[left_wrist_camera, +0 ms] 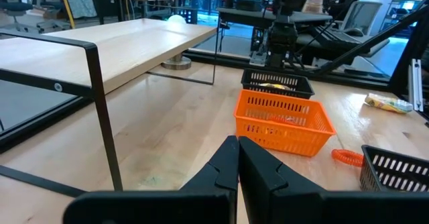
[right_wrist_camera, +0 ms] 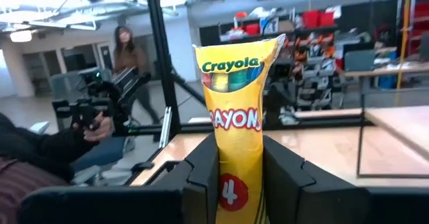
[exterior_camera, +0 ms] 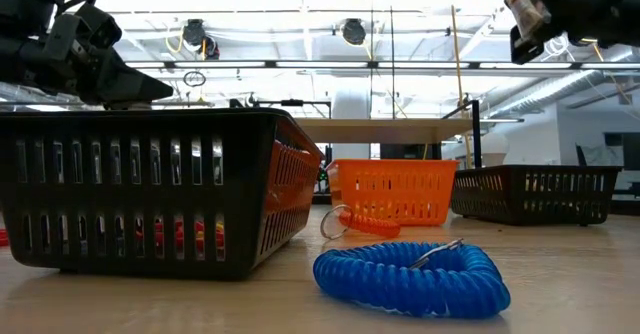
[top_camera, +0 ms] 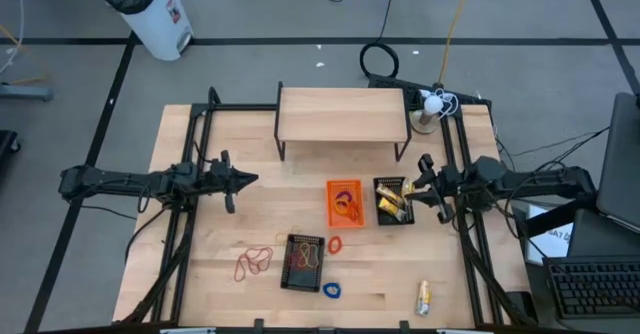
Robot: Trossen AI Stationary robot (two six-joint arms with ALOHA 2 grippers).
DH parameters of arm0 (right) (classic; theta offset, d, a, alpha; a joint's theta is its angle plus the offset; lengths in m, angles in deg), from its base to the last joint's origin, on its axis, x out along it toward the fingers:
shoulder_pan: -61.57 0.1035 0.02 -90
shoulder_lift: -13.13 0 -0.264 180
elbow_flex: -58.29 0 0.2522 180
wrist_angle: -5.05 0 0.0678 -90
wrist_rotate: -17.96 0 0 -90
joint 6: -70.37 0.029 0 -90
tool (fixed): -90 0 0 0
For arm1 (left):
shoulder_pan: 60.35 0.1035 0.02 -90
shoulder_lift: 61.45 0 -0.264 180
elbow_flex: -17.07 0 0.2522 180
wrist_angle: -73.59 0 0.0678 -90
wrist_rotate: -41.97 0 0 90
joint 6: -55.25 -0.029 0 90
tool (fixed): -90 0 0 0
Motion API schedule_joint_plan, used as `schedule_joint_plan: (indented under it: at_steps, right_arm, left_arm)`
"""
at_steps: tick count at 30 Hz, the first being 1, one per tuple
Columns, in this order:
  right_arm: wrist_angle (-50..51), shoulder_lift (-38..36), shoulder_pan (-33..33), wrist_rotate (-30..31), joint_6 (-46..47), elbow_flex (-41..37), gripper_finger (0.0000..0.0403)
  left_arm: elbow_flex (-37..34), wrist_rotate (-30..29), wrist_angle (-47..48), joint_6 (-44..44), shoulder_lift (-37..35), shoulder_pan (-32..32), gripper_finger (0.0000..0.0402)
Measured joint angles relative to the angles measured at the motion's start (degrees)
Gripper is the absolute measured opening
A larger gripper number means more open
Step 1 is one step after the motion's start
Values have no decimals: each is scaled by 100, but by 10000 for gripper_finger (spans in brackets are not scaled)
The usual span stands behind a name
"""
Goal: Pick & Place Office Desk Supplies
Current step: Put the yellow crayon box into the top black bin
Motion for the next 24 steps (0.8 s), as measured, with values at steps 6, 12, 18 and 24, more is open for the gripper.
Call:
schedule_joint_plan:
  at_steps: [6,12,18,24]
  right_arm:
    - [17,-560,-271,1,-64,-209,75]
    - [17,-768,-436,7,-265,-299,71]
    - [174,-783,-576,369,-85,-414,76]
    - [604,-783,-641,480,-68,-427,72]
  left_arm:
    - [0,0,0,0,1,1,10]
    - [0,-2,7,-86,2,2,10]
    - [0,-92,20,-271,2,0,10]
    - [0,-252,28,-197,0,2,10]
